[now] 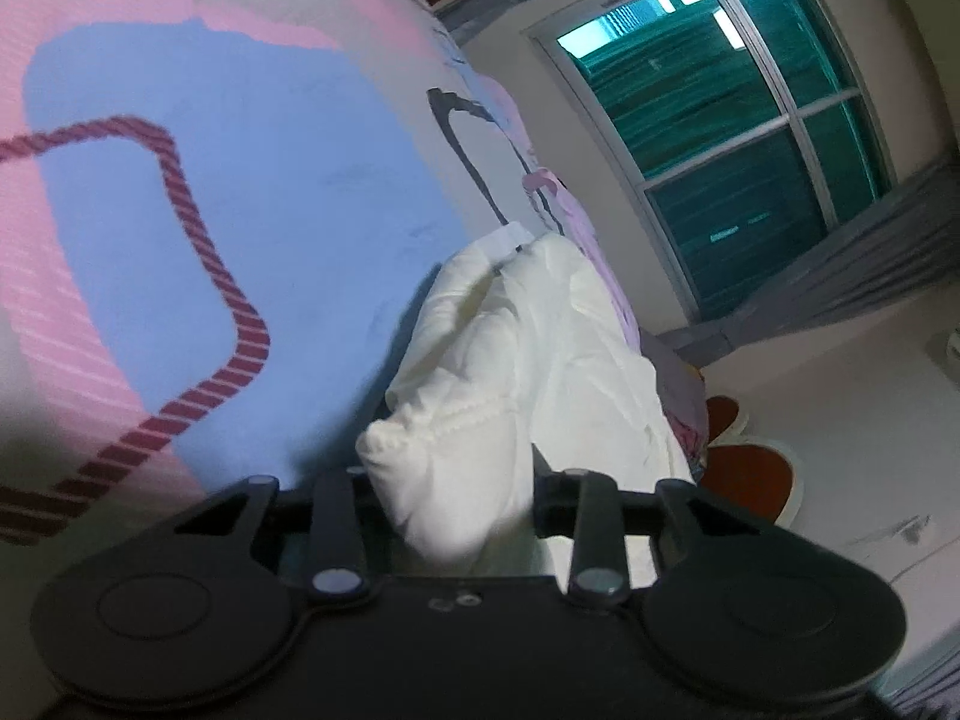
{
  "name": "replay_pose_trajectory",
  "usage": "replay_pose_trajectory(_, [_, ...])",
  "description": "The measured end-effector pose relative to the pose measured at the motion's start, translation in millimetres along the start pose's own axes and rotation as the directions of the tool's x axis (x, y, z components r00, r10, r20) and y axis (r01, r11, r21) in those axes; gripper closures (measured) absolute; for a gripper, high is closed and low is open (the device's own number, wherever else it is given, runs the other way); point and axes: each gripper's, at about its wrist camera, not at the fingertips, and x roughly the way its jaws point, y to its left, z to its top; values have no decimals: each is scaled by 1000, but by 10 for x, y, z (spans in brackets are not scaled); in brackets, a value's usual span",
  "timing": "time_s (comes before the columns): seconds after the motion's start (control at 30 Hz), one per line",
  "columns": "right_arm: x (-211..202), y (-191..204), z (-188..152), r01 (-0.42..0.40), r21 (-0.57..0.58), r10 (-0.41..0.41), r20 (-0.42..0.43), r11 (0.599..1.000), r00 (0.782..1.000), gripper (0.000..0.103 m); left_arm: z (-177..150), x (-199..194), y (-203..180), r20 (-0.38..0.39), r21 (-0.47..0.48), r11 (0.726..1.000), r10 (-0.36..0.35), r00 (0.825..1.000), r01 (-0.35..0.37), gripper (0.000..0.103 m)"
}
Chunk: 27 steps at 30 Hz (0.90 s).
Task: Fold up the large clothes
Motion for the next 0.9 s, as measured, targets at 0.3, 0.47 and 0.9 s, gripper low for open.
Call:
replay_pose_trajectory(0.3, [327, 98, -117, 82, -29, -84, -77, 996, 993, 103, 38, 10, -68, -12, 61, 998, 13, 1000, -12, 76])
replay_pose_trajectory(0.47, [343, 94, -144, 70, -47, -75, -109, 996, 991, 103, 42, -87, -254, 10, 135, 991, 4, 1000, -5, 79])
replay_pose_trajectory(0.9, [542, -369, -109, -56, 6, 56, -169, 998, 984, 103, -461, -509, -1772, 127, 589, 808, -86, 988, -5, 83])
